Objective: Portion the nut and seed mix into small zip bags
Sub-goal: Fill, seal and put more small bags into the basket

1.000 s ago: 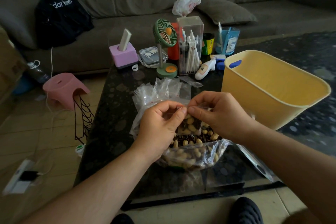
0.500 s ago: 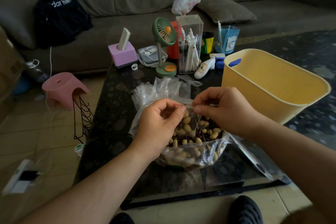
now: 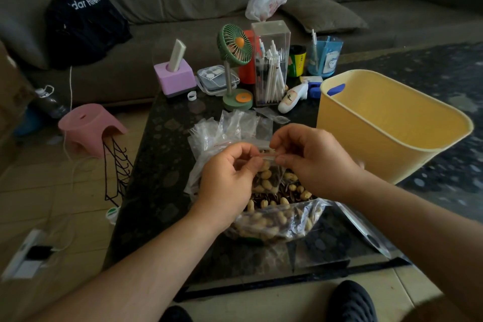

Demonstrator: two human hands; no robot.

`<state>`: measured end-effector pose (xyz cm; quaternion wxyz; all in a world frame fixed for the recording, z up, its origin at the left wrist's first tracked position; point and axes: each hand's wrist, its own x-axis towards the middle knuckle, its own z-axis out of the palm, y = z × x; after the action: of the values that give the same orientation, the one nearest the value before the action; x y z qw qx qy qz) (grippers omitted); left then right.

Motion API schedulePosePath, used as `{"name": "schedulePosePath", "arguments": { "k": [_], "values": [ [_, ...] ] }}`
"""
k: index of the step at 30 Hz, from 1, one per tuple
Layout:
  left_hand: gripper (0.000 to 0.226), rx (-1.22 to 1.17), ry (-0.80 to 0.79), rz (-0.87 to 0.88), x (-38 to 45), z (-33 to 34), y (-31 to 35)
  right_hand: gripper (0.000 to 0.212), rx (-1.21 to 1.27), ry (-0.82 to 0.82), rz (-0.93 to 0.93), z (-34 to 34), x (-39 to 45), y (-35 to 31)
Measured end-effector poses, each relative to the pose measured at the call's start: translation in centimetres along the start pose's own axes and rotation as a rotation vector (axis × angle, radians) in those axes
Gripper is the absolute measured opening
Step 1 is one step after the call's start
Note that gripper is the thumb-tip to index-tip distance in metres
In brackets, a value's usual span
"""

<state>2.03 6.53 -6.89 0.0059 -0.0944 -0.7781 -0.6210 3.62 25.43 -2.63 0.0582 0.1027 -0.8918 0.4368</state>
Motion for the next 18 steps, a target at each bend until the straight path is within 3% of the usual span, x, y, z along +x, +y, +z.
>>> {"name": "schedulePosePath", "arguments": {
  "k": [5,9,13,18],
  "values": [
    [0.022,0.016,0.046,-0.039,0.3,-0.5,0.0,0.031,-0.056,-0.019,0.011,-0.2,0.0,0.1],
    [0.013,-0.015,0.046,-0.040,0.0,-0.7,0.3,0.009,-0.065,-0.012,0.069,-0.6,-0.1,0.2],
    [0.011,-0.089,0.021,-0.048,-0.1,-0.5,0.5,0.018,-0.071,0.023,0.058,-0.8,-0.1,0.0],
    [0.014,-0.085,0.026,-0.037,0.0,-0.5,0.4,0.010,-0.087,-0.007,0.025,-1.2,-0.2,-0.1]
  ]
}}
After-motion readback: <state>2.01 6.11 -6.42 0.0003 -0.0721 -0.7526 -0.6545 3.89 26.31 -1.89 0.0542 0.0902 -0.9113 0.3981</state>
